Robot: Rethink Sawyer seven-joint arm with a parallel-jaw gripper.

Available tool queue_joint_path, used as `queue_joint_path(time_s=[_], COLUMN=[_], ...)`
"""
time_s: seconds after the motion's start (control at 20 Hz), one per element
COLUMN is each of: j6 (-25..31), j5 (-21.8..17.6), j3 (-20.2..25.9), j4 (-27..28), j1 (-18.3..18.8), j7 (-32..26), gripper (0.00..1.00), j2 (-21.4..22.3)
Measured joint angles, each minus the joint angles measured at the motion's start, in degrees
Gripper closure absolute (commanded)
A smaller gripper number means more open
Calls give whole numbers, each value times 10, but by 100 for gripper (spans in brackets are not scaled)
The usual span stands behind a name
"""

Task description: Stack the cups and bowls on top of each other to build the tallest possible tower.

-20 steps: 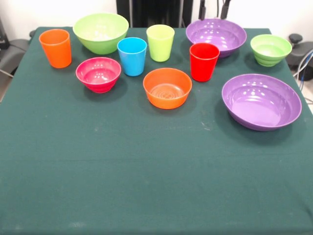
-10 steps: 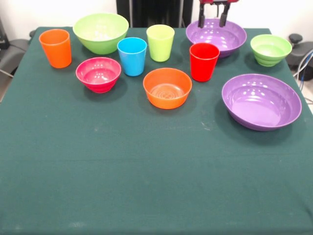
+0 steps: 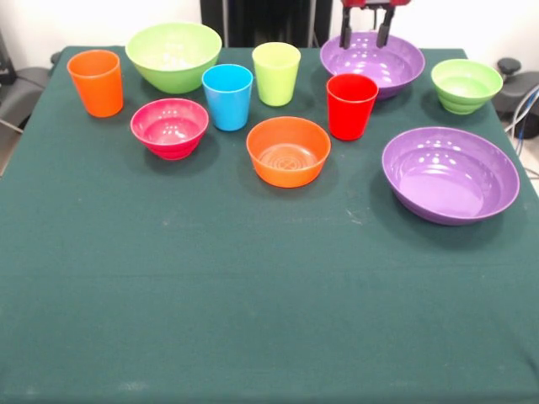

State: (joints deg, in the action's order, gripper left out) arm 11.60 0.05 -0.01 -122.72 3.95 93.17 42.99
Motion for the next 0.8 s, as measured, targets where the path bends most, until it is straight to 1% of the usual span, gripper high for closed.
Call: queue_joint_path(time_s=[0.2,0.5,0.8], j6=[0,0,0], j5=[0,0,0], j3=[1,1,1], j4=[0,0,0], j1=[11,36,42], j7=[4,6,7], gripper=[0,0,0], j2=[0,-14,-30])
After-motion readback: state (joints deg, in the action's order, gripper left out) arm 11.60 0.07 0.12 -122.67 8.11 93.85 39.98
